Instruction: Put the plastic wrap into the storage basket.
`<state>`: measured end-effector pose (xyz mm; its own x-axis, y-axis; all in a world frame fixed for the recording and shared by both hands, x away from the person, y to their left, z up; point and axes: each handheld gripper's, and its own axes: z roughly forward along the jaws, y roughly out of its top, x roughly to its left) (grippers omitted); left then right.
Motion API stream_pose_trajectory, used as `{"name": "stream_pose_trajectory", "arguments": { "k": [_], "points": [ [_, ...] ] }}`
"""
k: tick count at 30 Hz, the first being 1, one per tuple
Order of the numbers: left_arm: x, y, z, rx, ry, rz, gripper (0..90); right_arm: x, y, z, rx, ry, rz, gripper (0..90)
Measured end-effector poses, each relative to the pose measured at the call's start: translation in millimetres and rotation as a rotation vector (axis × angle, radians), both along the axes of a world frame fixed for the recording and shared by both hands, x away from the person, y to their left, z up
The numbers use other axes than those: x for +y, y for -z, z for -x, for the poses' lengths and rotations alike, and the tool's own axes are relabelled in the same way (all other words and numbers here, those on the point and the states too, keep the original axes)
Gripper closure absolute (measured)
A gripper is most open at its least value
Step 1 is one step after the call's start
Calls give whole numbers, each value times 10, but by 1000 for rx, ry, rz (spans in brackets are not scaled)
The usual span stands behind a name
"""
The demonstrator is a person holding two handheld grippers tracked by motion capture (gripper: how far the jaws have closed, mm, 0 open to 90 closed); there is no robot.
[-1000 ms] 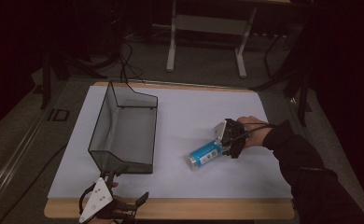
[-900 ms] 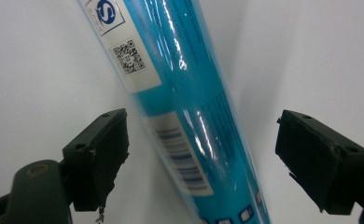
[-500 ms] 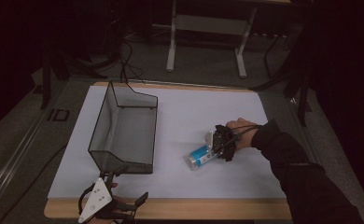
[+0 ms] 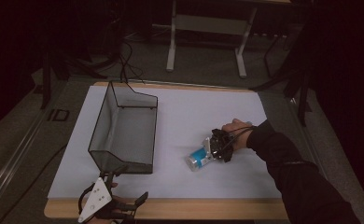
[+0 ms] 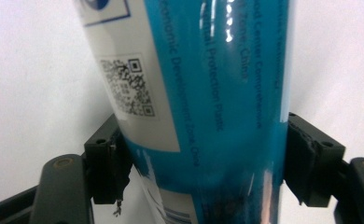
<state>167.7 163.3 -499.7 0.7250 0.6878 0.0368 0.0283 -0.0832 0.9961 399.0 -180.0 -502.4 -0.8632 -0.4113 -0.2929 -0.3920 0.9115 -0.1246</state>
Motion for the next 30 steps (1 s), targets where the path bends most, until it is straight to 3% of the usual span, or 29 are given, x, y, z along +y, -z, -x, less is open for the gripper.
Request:
{"name": "stream_pose_trajectory", "arguments": {
  "k": [6, 9, 11, 17, 23, 26, 30],
  "points": [
    [-1, 0, -3, -2, -2, -1, 17, -12, -12, 49, -36, -31, 11, 294],
    [1, 1, -6, -2, -2, 1, 17, -1, -69, 46, -32, -6, 8, 297],
    [2, 0, -6, -2, -1, 1, 17, -2, -148, 28, -15, 19, -21, 299],
    [-3, 1, -11, -2, 1, 5, 17, -21, -464, -30, 43, 109, -175, 304],
    [-3, -4, -8, -5, 1, 6, 17, -88, -716, -134, 88, 235, -373, 305],
    [-2, -4, -10, -4, 2, 10, 17, -121, -770, -210, 86, 308, -429, 307],
    [-2, -8, -5, -9, 2, 5, 17, -202, -793, -357, 73, 427, -542, 308]
  ]
}}
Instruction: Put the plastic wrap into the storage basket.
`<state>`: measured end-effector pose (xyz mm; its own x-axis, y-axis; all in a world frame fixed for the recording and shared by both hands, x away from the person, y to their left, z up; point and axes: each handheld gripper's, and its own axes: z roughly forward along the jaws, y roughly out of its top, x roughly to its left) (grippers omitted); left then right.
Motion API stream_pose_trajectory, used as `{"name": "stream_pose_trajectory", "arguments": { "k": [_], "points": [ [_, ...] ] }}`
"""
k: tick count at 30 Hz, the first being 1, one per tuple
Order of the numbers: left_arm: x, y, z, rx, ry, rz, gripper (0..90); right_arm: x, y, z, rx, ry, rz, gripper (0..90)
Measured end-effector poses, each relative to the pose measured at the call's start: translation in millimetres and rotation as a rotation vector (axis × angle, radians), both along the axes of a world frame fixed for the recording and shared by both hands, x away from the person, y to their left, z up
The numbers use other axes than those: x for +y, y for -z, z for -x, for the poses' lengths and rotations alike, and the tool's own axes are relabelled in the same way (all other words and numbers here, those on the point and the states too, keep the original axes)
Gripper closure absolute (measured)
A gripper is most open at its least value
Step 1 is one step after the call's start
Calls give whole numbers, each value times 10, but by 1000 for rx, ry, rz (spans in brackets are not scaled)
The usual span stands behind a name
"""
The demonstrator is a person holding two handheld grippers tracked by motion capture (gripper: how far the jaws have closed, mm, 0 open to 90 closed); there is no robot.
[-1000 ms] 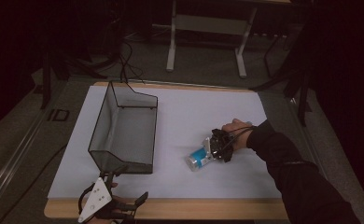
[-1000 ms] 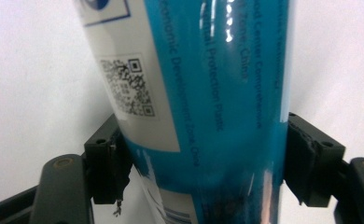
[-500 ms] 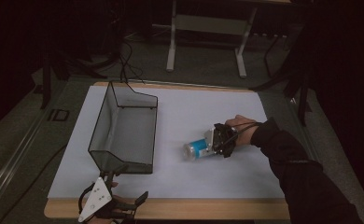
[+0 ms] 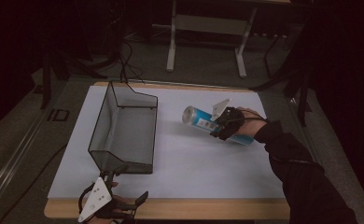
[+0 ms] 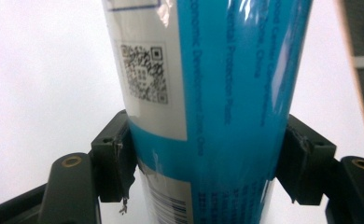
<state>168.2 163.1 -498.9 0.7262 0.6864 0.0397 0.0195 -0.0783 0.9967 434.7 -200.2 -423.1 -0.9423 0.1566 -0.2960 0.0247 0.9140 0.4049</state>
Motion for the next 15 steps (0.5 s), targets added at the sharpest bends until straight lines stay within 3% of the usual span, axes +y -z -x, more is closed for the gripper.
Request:
{"name": "stream_pose_trajectory", "arguments": {
  "k": [6, 15],
  "points": [
    [-2, -2, 7, -6, -1, 3, 17, -138, -13, -230, -1, 189, -135, 309],
    [-12, -4, 14, -11, 5, -3, 17, -135, 61, -500, 19, 352, -181, 310]
  ]
}}
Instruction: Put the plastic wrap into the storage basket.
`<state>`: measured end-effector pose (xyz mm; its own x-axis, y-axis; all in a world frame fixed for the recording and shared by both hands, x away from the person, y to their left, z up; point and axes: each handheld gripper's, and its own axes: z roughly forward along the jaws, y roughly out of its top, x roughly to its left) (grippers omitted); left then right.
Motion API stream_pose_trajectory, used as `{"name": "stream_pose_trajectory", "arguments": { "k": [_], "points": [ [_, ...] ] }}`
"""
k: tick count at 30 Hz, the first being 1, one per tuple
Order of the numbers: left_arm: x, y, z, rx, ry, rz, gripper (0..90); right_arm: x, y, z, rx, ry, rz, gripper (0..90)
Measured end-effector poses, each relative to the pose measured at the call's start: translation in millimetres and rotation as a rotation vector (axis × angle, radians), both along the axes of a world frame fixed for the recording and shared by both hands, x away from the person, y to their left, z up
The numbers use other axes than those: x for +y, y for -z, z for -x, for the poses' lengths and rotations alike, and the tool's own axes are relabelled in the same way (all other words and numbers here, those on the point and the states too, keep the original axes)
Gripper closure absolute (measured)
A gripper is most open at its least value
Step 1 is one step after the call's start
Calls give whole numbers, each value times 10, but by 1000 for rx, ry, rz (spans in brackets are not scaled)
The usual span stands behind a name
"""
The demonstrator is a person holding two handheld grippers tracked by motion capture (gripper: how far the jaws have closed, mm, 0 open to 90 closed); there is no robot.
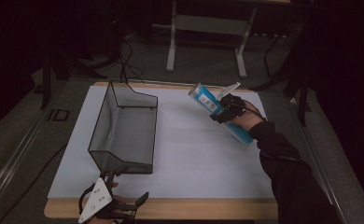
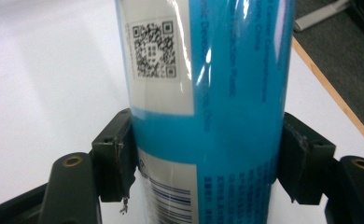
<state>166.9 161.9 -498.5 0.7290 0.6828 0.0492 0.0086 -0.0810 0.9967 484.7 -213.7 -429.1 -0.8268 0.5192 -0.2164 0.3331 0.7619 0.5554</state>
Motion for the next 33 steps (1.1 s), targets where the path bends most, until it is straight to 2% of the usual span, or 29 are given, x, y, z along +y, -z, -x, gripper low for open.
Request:
{"name": "stream_pose_trajectory", "arguments": {
  "k": [3, 7, 9, 16, 29, 33],
  "points": [
    [4, -1, 7, 0, 0, 2, 17, 26, 77, -103, 20, 23, -3, 311],
    [9, 0, 5, 1, 3, 0, 17, 116, 208, -230, 78, 45, 59, 312],
    [9, 0, 6, 1, 5, 2, 17, 148, 277, -277, 92, 51, 89, 314],
    [-3, 5, -1, 3, 9, -3, 17, 186, 459, -423, 157, 47, 132, 316],
    [1, 6, 1, 4, 6, 1, 17, 230, 690, -486, 187, 58, 189, 316],
    [-3, 6, -2, 5, 7, 2, 17, 216, 711, -490, 186, 53, 178, 316]
  ]
}}
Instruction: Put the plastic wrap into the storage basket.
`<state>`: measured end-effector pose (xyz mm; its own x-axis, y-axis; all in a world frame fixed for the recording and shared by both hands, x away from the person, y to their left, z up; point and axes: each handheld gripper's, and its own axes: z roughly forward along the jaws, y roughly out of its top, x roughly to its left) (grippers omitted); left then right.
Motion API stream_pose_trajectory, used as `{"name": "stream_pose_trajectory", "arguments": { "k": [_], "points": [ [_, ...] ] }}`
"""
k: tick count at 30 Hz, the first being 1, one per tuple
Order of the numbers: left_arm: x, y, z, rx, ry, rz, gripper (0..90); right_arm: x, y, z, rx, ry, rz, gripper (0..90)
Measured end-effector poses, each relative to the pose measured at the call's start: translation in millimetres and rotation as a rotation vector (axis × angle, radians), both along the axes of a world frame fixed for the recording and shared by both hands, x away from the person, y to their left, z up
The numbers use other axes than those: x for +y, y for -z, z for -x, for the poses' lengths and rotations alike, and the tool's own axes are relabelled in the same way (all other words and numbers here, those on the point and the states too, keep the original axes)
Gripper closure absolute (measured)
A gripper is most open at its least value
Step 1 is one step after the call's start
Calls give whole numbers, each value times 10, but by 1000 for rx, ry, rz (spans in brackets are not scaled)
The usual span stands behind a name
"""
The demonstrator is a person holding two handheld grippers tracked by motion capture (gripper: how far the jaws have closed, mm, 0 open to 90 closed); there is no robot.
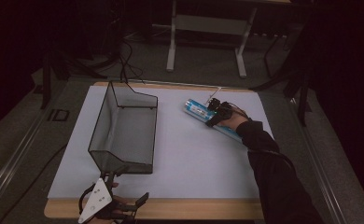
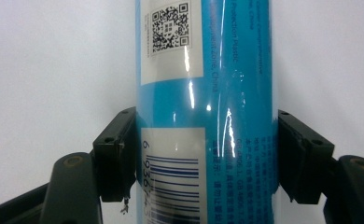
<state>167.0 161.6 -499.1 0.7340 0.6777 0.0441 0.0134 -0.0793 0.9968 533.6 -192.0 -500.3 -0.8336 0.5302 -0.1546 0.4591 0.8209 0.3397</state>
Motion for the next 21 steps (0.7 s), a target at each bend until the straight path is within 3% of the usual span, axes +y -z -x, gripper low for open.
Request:
{"name": "stream_pose_trajectory", "arguments": {
  "k": [6, 8, 14, 21],
  "points": [
    [-12, 2, 3, 0, 3, -7, 17, 31, 10, 50, -45, -31, 31, 312],
    [-13, 3, 2, 1, 4, -7, 17, 53, 11, 86, -84, -45, 51, 307],
    [-18, 0, 7, -1, 7, -10, 17, 107, -57, 77, -39, -46, 125, 306],
    [-13, -5, 11, -4, 6, -7, 17, 85, -141, 66, 11, -43, 142, 293]
  ]
}}
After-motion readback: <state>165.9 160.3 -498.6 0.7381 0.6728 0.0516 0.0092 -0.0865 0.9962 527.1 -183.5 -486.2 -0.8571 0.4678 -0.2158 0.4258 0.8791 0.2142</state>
